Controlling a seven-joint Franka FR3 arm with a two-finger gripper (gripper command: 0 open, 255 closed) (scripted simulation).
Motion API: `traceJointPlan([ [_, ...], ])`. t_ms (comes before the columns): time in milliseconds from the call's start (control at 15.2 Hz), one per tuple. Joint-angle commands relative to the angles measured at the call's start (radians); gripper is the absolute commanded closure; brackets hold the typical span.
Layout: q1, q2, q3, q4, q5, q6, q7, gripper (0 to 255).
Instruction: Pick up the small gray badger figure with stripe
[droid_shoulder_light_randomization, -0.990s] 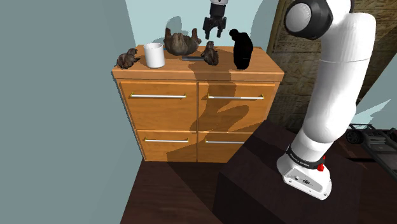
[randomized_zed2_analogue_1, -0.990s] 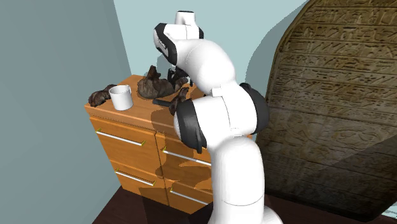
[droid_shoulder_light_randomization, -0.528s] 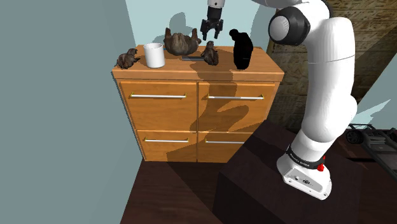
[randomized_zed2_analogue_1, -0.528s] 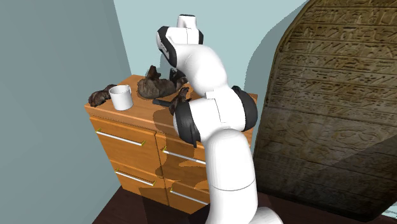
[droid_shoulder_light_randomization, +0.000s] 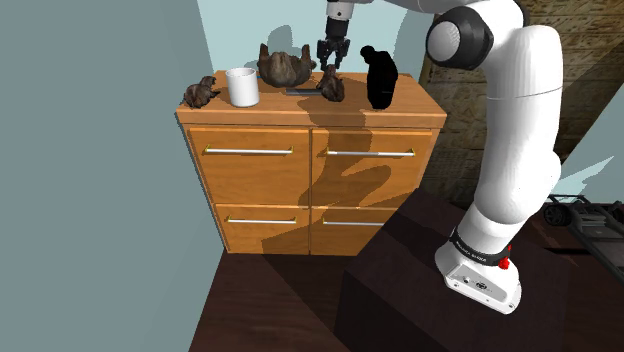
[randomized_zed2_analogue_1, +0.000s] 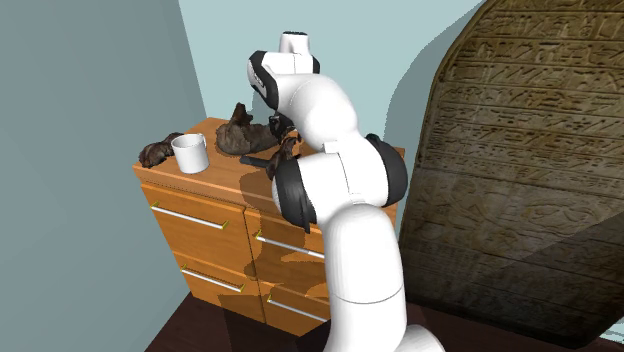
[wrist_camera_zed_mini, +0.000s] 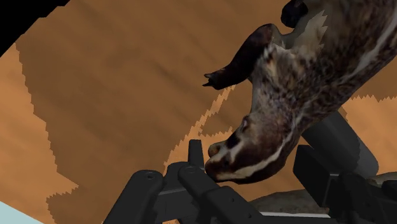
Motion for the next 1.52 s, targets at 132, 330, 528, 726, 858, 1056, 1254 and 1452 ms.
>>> traceJointPlan([
  [132,0.001,0.001,0.0,-0.006,-0.001,0.002,0.001,255],
  [330,0.002,-0.003,0.0,-0.012,-0.002,0.003,0.001,255],
  [528,-0.003,0.012,0.0,0.039,0.001,-0.032,0.003,255],
  [726,-0.01,0.031,0.0,0.109,0.004,-0.084,0.007,255],
  [858,-0.015,0.047,0.001,0.163,0.007,-0.121,0.009,255],
  [1056,-0.026,0.079,0.002,0.256,0.013,-0.182,0.014,255],
  [1254,-0.042,0.127,0.005,0.378,0.022,-0.256,0.021,255],
  [1452,-0.06,0.183,0.01,0.506,0.032,-0.327,0.029,255],
])
